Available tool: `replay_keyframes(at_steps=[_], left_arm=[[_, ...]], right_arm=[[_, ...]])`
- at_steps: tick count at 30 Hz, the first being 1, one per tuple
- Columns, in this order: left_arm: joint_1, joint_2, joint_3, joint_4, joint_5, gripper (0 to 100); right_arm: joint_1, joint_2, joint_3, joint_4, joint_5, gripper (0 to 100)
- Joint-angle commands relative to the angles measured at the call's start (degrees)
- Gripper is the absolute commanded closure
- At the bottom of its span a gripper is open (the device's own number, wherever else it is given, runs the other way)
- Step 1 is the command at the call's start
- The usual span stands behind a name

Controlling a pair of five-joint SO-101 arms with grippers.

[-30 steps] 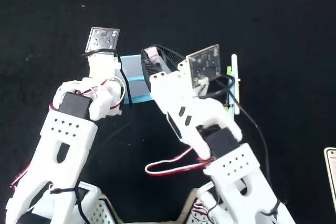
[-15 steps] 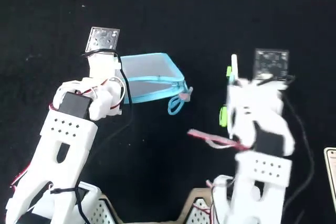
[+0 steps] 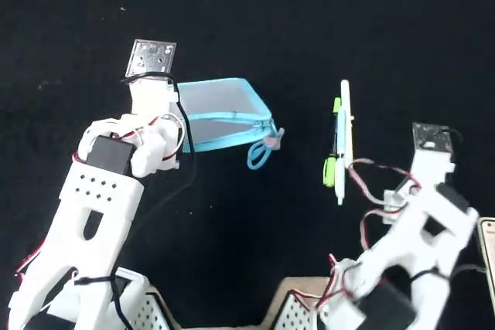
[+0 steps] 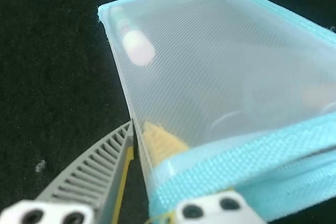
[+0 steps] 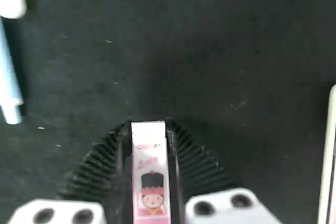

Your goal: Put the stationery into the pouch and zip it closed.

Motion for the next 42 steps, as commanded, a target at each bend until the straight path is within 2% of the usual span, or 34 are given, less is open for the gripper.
replay_keyframes(at_steps=[1, 5, 14, 20, 25, 30, 33, 38, 42], left_arm=[[0.9, 0.4, 1.9, -0.1, 0.5, 97], [0.9, 0.4, 1.9, -0.1, 0.5, 97], [0.9, 0.4, 1.8, -0.1, 0.5, 97], [0.9, 0.4, 1.8, -0.1, 0.5, 97], [0.9, 0.4, 1.8, -0.1, 0.5, 97], [0.9, 0.4, 1.9, -0.1, 0.5, 97], [0.9, 0.4, 1.8, -0.1, 0.5, 97], [0.9, 0.4, 1.8, -0.1, 0.5, 97], [0.9, 0.4, 1.8, -0.1, 0.5, 97]], right_arm=[[3.4, 7.9, -6.5, -0.7, 2.0, 90.7], [4.0, 13.9, -9.6, -0.4, 2.1, 83.5], [4.0, 15.0, -16.1, 9.6, 2.1, 84.7], [3.7, 15.3, -14.5, 14.0, 6.9, 84.7], [4.1, 15.3, -13.1, 11.8, 6.8, 84.7], [4.7, 15.3, -7.9, 3.3, 6.8, 84.7], [4.7, 15.1, -6.5, 1.8, 6.8, 84.9], [6.5, 14.9, -6.6, 1.7, 6.9, 98.2], [8.7, 14.9, -7.3, 1.7, 8.2, 98.7]])
